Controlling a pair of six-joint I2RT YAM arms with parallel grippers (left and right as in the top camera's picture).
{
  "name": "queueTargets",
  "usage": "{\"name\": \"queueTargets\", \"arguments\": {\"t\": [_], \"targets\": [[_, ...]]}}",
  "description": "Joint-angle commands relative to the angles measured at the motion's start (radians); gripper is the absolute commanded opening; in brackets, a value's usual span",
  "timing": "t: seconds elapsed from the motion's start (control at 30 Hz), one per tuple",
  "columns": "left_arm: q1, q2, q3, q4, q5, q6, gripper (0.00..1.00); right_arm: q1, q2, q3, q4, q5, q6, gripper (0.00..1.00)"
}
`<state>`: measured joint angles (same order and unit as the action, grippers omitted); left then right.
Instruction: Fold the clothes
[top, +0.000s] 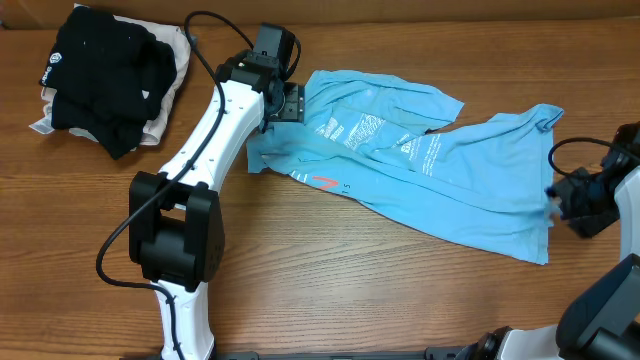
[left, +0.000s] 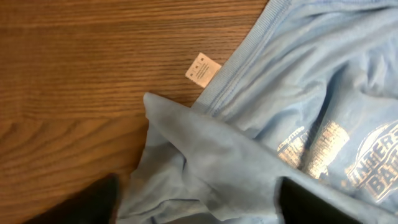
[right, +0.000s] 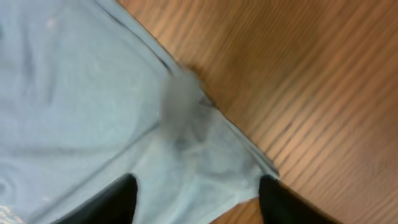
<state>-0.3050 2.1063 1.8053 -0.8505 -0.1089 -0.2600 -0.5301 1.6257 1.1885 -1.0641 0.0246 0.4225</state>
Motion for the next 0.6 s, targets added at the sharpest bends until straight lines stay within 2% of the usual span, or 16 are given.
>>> {"name": "queueTargets", "arguments": {"t": [0.0,0.13,0.37,0.57], "targets": [[0.015,0.014,0.007,0.011,0.007,-0.005,1.00,-0.002,0.003,0.005,0.012,-0.005,-0.005,0.82],[0.034,0.012,0.074,-0.045,0.093,0.094,1.00,-0.002,0.003,0.087,-0.041,-0.061,-0.070,0.91],[0.031,0.012,0.372,-0.247,0.257,0.257,1.00,0.020,0.003,0.430,-0.257,-0.165,-0.249,0.92],[-0.020,0.013,0.513,-0.185,0.285,0.312,1.00,0.087,0.003,0.653,-0.296,-0.161,-0.300,0.90]]}}
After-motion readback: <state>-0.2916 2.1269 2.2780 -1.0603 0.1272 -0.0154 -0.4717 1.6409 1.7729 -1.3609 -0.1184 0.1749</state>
